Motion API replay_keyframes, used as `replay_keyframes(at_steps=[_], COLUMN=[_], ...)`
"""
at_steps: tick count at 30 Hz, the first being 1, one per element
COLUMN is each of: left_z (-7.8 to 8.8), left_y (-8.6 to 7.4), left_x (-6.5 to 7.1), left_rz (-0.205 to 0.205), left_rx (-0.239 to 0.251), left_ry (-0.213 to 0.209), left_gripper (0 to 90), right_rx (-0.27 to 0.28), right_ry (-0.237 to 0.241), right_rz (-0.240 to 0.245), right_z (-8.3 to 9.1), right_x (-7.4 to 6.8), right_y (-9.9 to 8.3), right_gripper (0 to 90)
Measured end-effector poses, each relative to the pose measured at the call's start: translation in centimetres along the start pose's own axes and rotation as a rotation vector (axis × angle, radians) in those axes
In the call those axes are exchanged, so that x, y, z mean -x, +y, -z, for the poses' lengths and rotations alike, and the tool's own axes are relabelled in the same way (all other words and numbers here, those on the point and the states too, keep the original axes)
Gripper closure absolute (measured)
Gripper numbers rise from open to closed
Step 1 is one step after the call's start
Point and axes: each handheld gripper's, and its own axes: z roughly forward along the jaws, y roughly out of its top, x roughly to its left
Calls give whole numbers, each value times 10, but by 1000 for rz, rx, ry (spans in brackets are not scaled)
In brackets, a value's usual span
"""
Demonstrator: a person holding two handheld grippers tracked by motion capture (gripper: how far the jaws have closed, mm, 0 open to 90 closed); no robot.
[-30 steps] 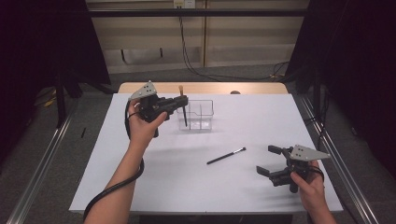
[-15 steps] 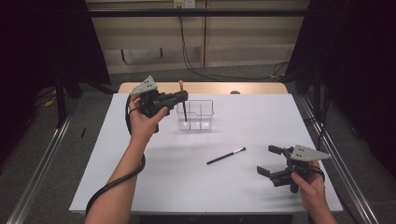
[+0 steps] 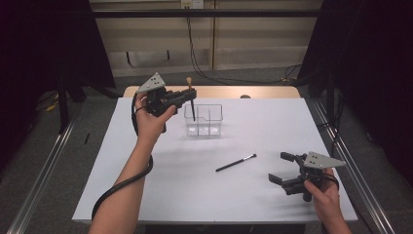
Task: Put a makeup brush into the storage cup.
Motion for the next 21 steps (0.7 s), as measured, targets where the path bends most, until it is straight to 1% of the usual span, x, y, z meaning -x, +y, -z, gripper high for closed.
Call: replay_keyframes(at_steps=[4, 6, 10, 11, 13, 16, 18, 21], left_z=[-1, -2, -4, -5, -5, -7, -7, -9], left_y=[2, 3, 7, 8, 10, 11, 11, 10], left_x=[-3, -4, -6, -6, -8, -9, -11, -12], left_rz=[-4, 1, -5, -7, -17, -9, -12, -9], left_rx=[-2, 5, 2, 1, -3, 2, -4, 2], left_ry=[16, 18, 31, 27, 34, 39, 41, 46], left_gripper=[835, 835, 835, 835, 835, 835, 835, 835], right_rx=[-4, -5, -10, -11, -10, -10, -8, -5], right_ry=[4, 6, 6, 6, 5, 6, 6, 7], right_rz=[6, 9, 12, 12, 15, 16, 15, 16], right_z=[-1, -1, -2, -2, -1, -1, -1, -1], right_x=[-1, -1, -1, -1, -1, -1, -1, -1], right_y=[0, 0, 0, 0, 0, 0, 0, 1], right_gripper=[32, 33, 33, 33, 32, 32, 33, 33])
